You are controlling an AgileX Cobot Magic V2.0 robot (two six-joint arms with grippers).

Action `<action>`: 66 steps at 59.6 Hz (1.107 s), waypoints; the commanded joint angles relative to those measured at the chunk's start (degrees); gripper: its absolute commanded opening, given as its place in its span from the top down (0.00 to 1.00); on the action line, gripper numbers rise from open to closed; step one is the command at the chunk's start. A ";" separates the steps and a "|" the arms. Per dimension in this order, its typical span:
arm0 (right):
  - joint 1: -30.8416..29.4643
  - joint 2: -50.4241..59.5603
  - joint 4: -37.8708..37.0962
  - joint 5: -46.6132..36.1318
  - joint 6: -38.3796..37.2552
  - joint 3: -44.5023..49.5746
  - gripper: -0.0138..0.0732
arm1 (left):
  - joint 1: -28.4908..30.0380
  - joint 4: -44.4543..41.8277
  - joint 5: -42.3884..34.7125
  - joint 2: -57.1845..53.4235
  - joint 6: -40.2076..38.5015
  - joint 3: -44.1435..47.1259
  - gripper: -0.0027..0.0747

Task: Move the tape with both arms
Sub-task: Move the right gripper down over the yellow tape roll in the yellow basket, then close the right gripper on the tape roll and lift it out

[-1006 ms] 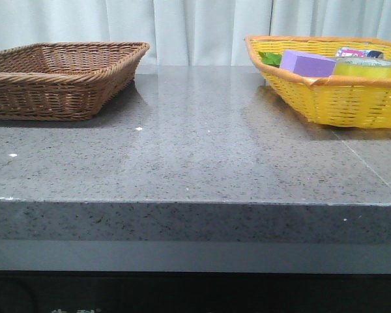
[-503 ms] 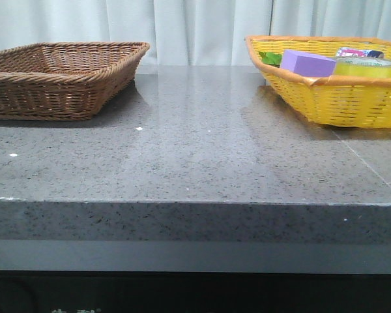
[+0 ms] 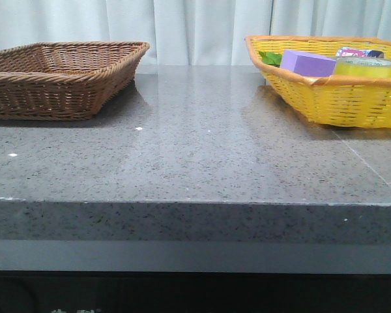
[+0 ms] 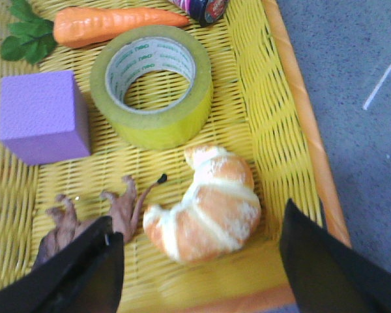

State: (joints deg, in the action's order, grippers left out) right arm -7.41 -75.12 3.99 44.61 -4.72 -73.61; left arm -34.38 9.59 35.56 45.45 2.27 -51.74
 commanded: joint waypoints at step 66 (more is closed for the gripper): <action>-0.42 -48.15 2.91 13.02 5.38 -52.25 0.39 | -1.81 1.00 -6.39 -0.01 0.00 -1.87 0.33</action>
State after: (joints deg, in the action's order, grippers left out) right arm -7.53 -125.98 6.03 59.57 0.00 -123.22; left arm -35.76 9.62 33.56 45.45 2.27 -51.74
